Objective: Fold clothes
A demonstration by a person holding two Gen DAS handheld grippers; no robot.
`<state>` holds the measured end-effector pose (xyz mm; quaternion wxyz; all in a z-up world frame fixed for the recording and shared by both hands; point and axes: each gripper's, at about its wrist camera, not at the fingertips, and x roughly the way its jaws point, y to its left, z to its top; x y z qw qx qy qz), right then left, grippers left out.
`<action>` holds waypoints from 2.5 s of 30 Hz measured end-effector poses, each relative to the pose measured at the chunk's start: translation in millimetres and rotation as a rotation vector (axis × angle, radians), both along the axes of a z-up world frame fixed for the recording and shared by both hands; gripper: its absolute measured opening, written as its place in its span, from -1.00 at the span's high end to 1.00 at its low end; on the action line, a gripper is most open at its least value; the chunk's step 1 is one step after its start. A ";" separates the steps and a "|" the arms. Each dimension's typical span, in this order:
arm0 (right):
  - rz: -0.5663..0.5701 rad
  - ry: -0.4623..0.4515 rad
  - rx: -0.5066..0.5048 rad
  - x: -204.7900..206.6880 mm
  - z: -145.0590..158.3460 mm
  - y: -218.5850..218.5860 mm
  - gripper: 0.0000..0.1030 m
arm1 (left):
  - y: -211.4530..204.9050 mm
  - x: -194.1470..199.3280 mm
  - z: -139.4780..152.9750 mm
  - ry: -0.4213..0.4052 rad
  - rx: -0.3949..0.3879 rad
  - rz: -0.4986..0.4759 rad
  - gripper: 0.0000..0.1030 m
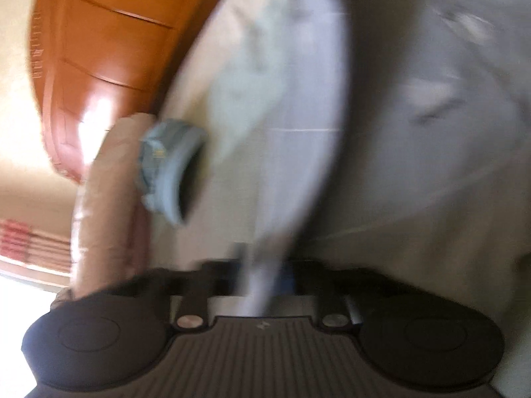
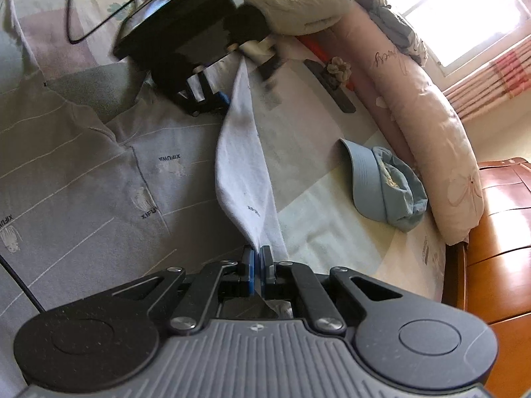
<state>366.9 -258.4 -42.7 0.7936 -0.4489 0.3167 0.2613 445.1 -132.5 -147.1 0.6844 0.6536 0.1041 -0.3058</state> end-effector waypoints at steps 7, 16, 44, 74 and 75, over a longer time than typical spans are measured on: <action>0.020 -0.027 -0.038 -11.4 -6.8 2.2 0.92 | -10.4 -8.0 24.3 0.008 -0.040 0.097 1.00; 0.015 -0.140 -0.094 -32.8 -7.7 0.5 0.95 | -17.0 -38.5 50.5 -0.003 -0.035 0.119 1.00; 0.100 -0.278 -0.232 -43.4 -40.7 8.8 0.93 | -12.4 -71.3 70.8 0.015 -0.073 0.185 1.00; 0.168 -0.190 -0.191 -148.5 -15.4 -50.2 0.92 | -35.4 -249.5 97.9 0.377 -0.239 0.030 1.00; 0.173 -0.190 -0.202 -154.6 -20.4 -51.0 0.92 | -37.7 -258.8 94.8 0.374 -0.234 0.014 1.00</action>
